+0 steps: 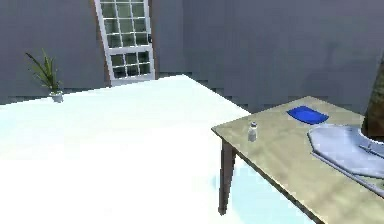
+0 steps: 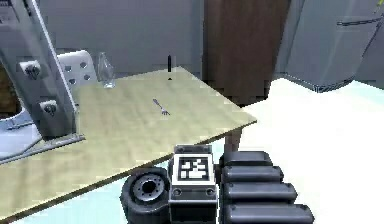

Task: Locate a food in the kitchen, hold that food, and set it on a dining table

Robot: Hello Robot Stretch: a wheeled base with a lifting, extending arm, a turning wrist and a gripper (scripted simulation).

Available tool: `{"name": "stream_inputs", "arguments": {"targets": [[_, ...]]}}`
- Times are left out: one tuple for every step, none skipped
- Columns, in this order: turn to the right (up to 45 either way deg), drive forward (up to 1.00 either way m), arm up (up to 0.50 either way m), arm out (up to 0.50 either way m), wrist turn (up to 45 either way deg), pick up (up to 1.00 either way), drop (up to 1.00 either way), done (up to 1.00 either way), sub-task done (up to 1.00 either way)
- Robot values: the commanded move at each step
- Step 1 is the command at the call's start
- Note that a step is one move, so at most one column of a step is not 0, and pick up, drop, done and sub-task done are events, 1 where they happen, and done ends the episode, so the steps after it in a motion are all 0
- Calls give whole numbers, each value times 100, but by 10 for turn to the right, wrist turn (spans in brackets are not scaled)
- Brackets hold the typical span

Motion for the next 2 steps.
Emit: {"name": "stream_inputs", "arguments": {"targets": [[300,0,0,0,0,0,0,0,0],[180,0,0,0,0,0,0,0,0]]}}
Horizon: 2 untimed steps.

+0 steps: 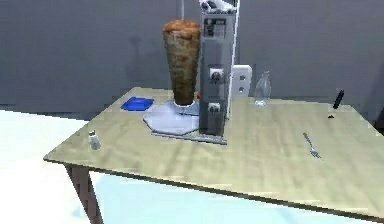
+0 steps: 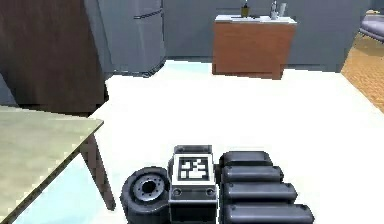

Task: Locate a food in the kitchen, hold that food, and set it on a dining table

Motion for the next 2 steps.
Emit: {"name": "stream_inputs", "arguments": {"targets": [[0,25,0,0,0,0,0,0,0],[-450,0,0,0,0,0,0,0,0]]}}
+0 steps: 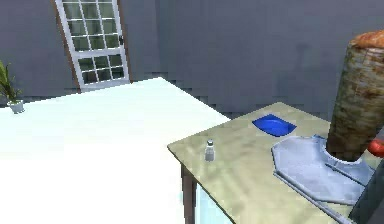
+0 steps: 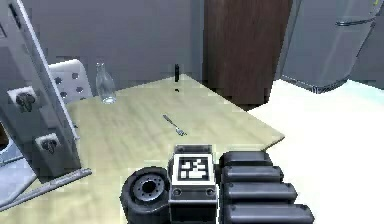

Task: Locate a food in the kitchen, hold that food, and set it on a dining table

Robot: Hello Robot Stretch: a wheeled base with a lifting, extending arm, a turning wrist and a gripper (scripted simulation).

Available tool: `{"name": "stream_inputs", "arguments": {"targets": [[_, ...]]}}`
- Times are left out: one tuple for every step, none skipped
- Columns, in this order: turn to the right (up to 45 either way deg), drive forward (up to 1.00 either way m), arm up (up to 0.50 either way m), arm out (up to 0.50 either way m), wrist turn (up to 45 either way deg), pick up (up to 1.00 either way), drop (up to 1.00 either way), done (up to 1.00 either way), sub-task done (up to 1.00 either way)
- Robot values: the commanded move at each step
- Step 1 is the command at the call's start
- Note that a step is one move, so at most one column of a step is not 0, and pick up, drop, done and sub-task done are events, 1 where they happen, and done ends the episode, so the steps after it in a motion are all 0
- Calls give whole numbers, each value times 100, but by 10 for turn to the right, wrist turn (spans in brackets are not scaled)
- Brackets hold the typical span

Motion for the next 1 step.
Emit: {"name": "stream_inputs", "arguments": {"targets": [[-90,0,0,0,0,0,0,0,0]]}}
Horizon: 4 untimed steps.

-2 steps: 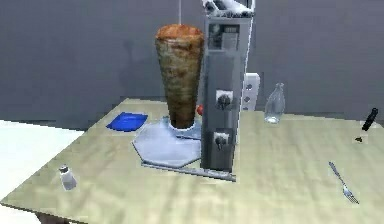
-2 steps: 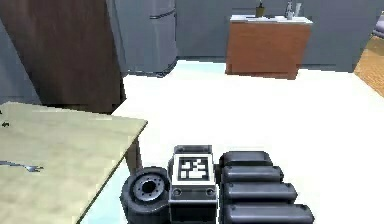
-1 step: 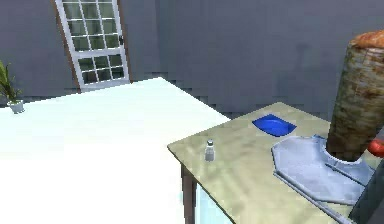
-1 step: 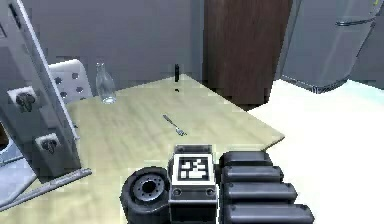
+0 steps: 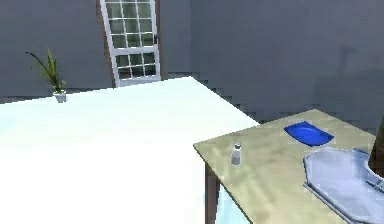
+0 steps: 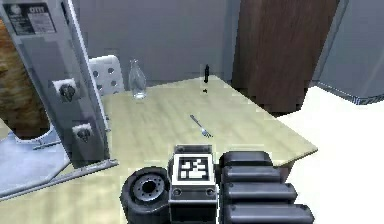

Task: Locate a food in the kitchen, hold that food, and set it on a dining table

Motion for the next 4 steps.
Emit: {"name": "stream_inputs", "arguments": {"targets": [[0,0,0,48,0,0,0,0,0],[0,0,0,0,390,0,0,0,0],[0,0,-32,0,0,0,0,0,0],[0,0,0,0,0,0,100,0,0]]}}
